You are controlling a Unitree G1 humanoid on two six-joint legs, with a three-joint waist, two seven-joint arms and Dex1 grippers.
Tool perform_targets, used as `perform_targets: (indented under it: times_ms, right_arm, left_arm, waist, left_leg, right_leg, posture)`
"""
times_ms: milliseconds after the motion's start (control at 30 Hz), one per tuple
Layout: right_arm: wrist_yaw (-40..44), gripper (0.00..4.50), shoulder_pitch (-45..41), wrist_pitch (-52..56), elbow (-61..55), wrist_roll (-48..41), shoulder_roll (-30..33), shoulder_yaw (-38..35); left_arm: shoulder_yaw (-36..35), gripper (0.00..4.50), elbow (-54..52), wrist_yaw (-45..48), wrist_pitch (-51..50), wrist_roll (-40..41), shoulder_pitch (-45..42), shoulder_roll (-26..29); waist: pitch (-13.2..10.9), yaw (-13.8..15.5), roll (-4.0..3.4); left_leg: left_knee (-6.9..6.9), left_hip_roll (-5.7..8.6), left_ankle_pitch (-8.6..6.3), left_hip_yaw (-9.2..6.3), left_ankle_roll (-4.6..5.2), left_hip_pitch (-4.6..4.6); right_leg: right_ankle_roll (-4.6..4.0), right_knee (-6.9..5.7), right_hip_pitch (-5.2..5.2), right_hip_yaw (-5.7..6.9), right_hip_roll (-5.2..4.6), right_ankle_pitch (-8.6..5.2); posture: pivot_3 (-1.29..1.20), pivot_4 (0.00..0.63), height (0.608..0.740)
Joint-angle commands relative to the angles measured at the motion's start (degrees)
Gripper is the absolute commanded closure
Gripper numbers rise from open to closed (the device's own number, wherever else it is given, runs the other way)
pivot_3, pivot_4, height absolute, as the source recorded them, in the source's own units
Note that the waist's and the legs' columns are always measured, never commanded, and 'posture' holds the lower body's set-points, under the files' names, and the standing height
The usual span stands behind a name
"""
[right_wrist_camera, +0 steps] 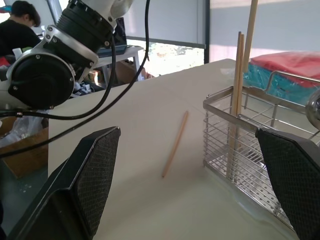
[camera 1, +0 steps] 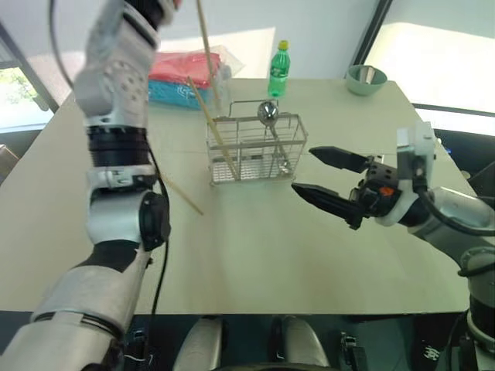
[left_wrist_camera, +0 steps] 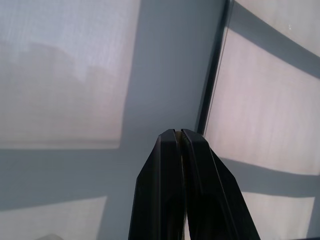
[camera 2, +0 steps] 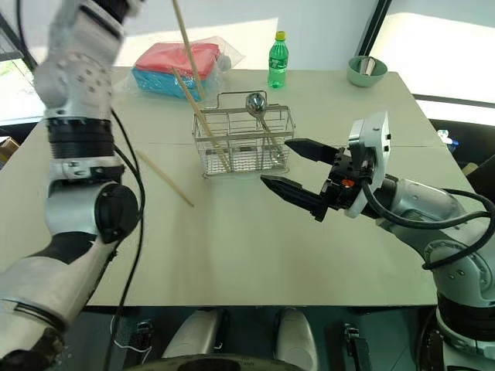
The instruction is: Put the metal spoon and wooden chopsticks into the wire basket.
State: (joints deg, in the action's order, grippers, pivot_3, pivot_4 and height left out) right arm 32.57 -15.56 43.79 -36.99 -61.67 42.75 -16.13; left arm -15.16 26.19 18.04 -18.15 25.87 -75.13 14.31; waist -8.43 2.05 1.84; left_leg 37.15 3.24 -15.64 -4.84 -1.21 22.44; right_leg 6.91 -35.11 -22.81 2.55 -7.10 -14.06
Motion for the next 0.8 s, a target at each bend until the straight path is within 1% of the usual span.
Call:
perform_targets:
  times_ms: [33,100,233,333,433,500,567,600,700,800]
  right_arm:
    - [-2.02,0.0,0.69,-1.7,-2.39,-1.29,-0.54,-2.39]
    - [-2.97,0.0,1.61,-2.04,-2.91,-1.46,-0.47,-3.05]
    - [-4.38,0.0,1.95,-2.41,-3.08,-1.66,-0.42,-3.38]
    - [-4.98,0.0,1.52,-2.43,-2.48,-1.89,-0.35,-3.42]
    - [-4.65,0.0,1.09,-2.39,-1.67,-1.76,-0.12,-3.35]
    - [-4.2,0.0,0.54,-2.37,-0.81,-1.45,0.01,-3.11]
    - [-3.59,0.0,-0.27,-2.47,0.48,-0.76,-0.01,-2.58]
    - [-3.32,0.0,-0.76,-2.52,1.14,-0.36,-0.09,-2.22]
    - [-2.81,0.0,-2.38,-2.59,2.81,0.55,-0.73,-0.93]
    - [-1.97,0.0,-3.61,-2.83,3.98,1.0,-1.31,0.21]
  left_arm:
    - [3.78,4.43,-1.22,2.3,3.82,-3.26,1.07,-0.86]
    - [6.6,4.43,-1.34,3.6,5.44,-5.48,3.97,-2.0]
    - [7.55,4.43,-2.1,3.7,5.37,-6.13,7.85,-3.57]
    - [7.22,3.56,-3.16,2.67,4.65,-5.94,10.3,-4.39]
    - [6.24,2.17,-5.21,1.33,3.08,-5.24,11.4,-4.24]
    - [5.62,1.34,-6.97,0.33,1.82,-4.98,11.61,-3.49]
    - [4.82,0.33,-9.1,-0.46,0.05,-4.42,11.4,-2.29]
    - [4.3,0.16,-10.09,-0.92,-0.97,-4.16,11.04,-1.53]
    - [0.94,0.16,-12.3,-3.6,-5.37,-2.32,7.71,2.0]
    - [-3.71,0.16,-10.22,-9.07,-9.43,-0.95,2.71,6.01]
  waist:
    - [0.0,0.15,0.0]
    - [0.02,0.32,-0.04]
    - [-0.01,0.25,-0.01]
    - [-0.01,0.12,-0.03]
    - [-0.01,0.17,-0.03]
    - [-0.01,0.18,-0.03]
    - [-0.01,0.14,-0.03]
    - [-0.01,0.11,-0.03]
    - [-0.01,0.1,-0.04]
    - [-0.05,0.07,-0.03]
  left_leg:
    - [0.0,0.0,0.0,0.0,0.01,0.0]
    - [0.0,0.0,-0.01,0.0,0.02,-0.02]
    - [0.07,0.02,-0.02,-0.02,0.04,-0.02]
    - [0.06,0.0,-0.02,-0.03,0.05,-0.01]
    - [0.03,-0.05,-0.02,-0.05,0.05,-0.01]
    - [0.03,-0.05,-0.02,-0.04,0.06,-0.01]
    - [0.05,-0.04,-0.02,-0.03,0.06,-0.01]
    - [0.05,-0.04,-0.02,-0.03,0.06,-0.01]
    - [0.03,-0.05,-0.02,-0.04,0.06,-0.03]
    - [0.04,-0.08,-0.02,-0.12,0.06,-0.02]
  right_leg:
    - [0.0,0.0,0.01,0.0,0.0,0.0]
    - [0.0,0.02,0.05,0.0,0.0,0.0]
    - [-0.01,0.03,0.1,0.0,-0.02,0.0]
    - [-0.01,0.03,0.07,0.0,-0.01,0.0]
    - [-0.02,0.02,0.05,0.01,0.05,0.0]
    - [-0.02,0.02,0.06,0.0,0.06,0.0]
    - [-0.02,0.03,0.06,0.0,0.05,0.0]
    - [-0.02,0.03,0.07,0.0,0.05,0.0]
    - [-0.02,0.0,0.05,0.0,0.08,-0.01]
    - [-0.02,-0.02,0.03,0.0,0.17,-0.01]
  posture:
    - [0.0,0.15,0.667]
    - [0.0,0.15,0.667]
    - [0.0,0.15,0.667]
    - [0.0,0.15,0.667]
    - [0.0,0.15,0.667]
    - [0.0,0.15,0.667]
    - [0.0,0.15,0.667]
    - [0.0,0.15,0.667]
    - [0.0,0.15,0.667]
    - [0.0,0.15,0.667]
